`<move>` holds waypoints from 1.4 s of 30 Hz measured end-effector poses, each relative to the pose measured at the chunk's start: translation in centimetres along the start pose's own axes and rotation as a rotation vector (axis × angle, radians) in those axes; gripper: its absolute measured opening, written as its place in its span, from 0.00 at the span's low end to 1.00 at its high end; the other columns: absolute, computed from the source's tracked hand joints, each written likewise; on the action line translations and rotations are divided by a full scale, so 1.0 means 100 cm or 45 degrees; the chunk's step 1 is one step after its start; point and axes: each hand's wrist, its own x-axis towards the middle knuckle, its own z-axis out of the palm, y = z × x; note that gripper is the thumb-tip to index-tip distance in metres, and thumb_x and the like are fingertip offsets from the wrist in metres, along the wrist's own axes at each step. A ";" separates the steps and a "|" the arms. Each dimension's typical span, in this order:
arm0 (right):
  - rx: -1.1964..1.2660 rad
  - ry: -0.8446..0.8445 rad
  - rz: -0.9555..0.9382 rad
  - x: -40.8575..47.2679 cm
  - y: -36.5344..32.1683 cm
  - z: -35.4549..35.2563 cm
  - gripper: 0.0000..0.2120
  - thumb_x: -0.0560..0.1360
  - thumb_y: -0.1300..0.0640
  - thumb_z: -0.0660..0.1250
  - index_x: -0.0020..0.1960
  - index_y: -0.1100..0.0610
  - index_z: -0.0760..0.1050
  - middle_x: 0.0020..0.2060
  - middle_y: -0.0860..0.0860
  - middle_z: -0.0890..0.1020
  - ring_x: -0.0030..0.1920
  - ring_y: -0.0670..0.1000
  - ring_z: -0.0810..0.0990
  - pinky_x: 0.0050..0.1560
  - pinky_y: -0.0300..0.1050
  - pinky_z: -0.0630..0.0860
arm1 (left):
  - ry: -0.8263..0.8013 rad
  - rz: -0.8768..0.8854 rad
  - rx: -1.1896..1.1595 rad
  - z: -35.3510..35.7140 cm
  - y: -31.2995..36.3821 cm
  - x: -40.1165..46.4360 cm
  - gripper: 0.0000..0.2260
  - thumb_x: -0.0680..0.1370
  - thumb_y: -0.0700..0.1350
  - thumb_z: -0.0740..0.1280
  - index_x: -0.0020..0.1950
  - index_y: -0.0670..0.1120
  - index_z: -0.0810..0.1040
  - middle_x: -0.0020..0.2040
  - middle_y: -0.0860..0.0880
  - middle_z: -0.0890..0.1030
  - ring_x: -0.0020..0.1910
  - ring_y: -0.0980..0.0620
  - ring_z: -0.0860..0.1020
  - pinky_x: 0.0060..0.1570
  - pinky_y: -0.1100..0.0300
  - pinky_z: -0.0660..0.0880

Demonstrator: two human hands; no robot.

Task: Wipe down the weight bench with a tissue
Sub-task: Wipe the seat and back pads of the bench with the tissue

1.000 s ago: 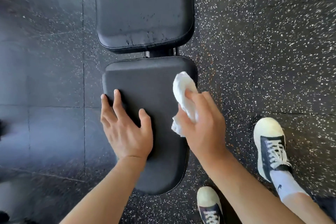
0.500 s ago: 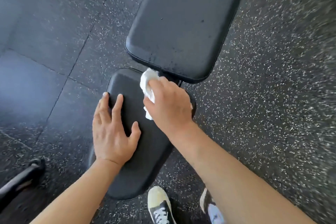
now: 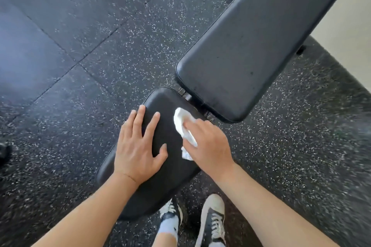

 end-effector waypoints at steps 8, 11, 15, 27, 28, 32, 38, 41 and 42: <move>-0.028 0.046 0.005 0.005 -0.002 0.012 0.14 0.78 0.53 0.68 0.61 0.57 0.79 0.41 0.50 0.76 0.37 0.53 0.72 0.35 0.49 0.72 | 0.059 0.010 -0.079 0.002 0.000 -0.001 0.38 0.75 0.60 0.65 0.83 0.51 0.61 0.84 0.43 0.54 0.82 0.37 0.55 0.78 0.40 0.57; -0.002 0.099 -0.020 0.062 -0.025 0.025 0.13 0.78 0.54 0.69 0.60 0.59 0.80 0.42 0.53 0.79 0.38 0.56 0.76 0.34 0.51 0.73 | 0.070 0.019 -0.105 0.000 0.001 -0.001 0.38 0.75 0.61 0.66 0.83 0.50 0.61 0.84 0.43 0.54 0.82 0.37 0.55 0.77 0.38 0.58; 0.038 0.027 -0.021 0.135 -0.058 0.033 0.10 0.80 0.52 0.68 0.54 0.58 0.81 0.42 0.54 0.80 0.40 0.57 0.78 0.36 0.53 0.74 | 0.025 -0.061 -0.108 -0.005 0.003 -0.003 0.42 0.76 0.62 0.65 0.84 0.43 0.57 0.84 0.43 0.57 0.83 0.41 0.54 0.79 0.41 0.57; -0.028 -0.207 -0.574 -0.010 0.036 -0.012 0.15 0.84 0.52 0.61 0.66 0.56 0.79 0.41 0.49 0.73 0.37 0.52 0.69 0.36 0.52 0.73 | -0.088 -0.159 -0.091 -0.019 0.015 -0.004 0.39 0.75 0.62 0.64 0.82 0.45 0.61 0.85 0.46 0.53 0.83 0.41 0.53 0.77 0.37 0.60; -0.033 -0.231 -0.597 -0.018 0.047 -0.017 0.15 0.84 0.52 0.60 0.66 0.55 0.79 0.41 0.49 0.72 0.37 0.52 0.68 0.36 0.51 0.73 | -0.087 -0.193 -0.096 -0.020 0.019 -0.004 0.38 0.75 0.61 0.64 0.81 0.46 0.61 0.85 0.46 0.54 0.83 0.41 0.54 0.76 0.37 0.60; -0.062 -0.209 -0.634 -0.009 0.062 -0.022 0.19 0.77 0.59 0.70 0.68 0.53 0.78 0.39 0.50 0.72 0.36 0.52 0.68 0.34 0.50 0.71 | -0.065 -0.315 -0.150 -0.025 0.033 -0.002 0.32 0.77 0.56 0.63 0.80 0.46 0.64 0.83 0.46 0.58 0.82 0.41 0.56 0.77 0.36 0.58; 0.088 -0.025 -0.366 0.047 0.022 0.000 0.18 0.76 0.59 0.71 0.66 0.58 0.80 0.40 0.53 0.75 0.36 0.55 0.72 0.35 0.51 0.72 | 0.066 -0.426 -0.264 -0.027 0.042 0.015 0.26 0.78 0.51 0.62 0.75 0.45 0.69 0.77 0.45 0.68 0.74 0.40 0.67 0.72 0.42 0.64; 0.185 -0.028 -0.215 0.059 0.006 0.010 0.17 0.79 0.54 0.69 0.66 0.57 0.79 0.42 0.52 0.76 0.39 0.54 0.73 0.37 0.49 0.72 | 0.131 -0.475 -0.358 -0.023 0.042 0.038 0.24 0.79 0.46 0.63 0.76 0.44 0.69 0.75 0.45 0.70 0.71 0.41 0.71 0.69 0.42 0.68; 0.209 -0.037 -0.203 0.058 0.006 0.010 0.17 0.80 0.53 0.68 0.67 0.56 0.79 0.43 0.52 0.76 0.40 0.54 0.73 0.38 0.48 0.72 | 0.141 -0.484 -0.385 -0.022 0.043 0.047 0.24 0.80 0.44 0.64 0.76 0.45 0.69 0.75 0.46 0.71 0.71 0.42 0.72 0.69 0.42 0.69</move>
